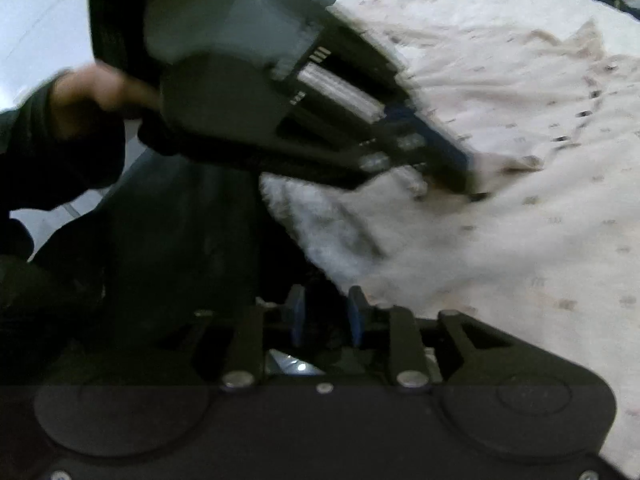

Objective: Fold clothes

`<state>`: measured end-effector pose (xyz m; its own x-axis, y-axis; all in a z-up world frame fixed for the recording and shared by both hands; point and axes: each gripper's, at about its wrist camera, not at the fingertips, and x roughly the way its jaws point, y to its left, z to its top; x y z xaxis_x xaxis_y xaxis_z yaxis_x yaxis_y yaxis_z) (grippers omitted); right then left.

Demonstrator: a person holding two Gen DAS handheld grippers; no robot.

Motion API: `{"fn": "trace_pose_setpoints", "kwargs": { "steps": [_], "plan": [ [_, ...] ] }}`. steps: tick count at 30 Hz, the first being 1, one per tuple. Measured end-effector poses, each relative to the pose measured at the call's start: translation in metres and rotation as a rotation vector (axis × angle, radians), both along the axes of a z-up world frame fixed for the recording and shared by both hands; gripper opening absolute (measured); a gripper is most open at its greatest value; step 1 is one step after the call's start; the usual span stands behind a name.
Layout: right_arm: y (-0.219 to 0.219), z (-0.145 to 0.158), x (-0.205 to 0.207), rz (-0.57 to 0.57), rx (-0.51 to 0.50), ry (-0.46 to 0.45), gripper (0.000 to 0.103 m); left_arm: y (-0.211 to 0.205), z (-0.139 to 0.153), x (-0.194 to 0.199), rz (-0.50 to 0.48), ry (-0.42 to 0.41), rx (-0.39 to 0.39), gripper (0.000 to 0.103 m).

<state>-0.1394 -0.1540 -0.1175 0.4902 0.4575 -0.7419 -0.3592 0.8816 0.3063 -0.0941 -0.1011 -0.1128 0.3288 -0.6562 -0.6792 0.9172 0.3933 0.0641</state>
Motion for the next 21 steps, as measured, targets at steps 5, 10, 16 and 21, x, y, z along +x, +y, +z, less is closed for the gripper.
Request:
{"fn": "trace_pose_setpoints", "kwargs": {
  "steps": [5,10,16,21],
  "plan": [
    [-0.050,0.013,-0.013,-0.164,0.013,-0.024,0.029,-0.003,-0.017,-0.004,0.064,-0.062,0.059,0.049],
    [-0.057,0.011,-0.013,-0.224,0.038,-0.037,0.030,-0.019,-0.031,0.001,0.068,-0.093,0.093,0.001],
    [-0.059,0.017,-0.013,-0.231,0.092,-0.050,0.029,-0.033,-0.011,-0.020,-0.043,-0.222,0.137,0.001],
    [-0.082,0.014,-0.011,-0.317,0.127,-0.040,0.029,-0.053,-0.055,-0.033,-0.188,-0.129,0.275,0.003]
  ]
}}
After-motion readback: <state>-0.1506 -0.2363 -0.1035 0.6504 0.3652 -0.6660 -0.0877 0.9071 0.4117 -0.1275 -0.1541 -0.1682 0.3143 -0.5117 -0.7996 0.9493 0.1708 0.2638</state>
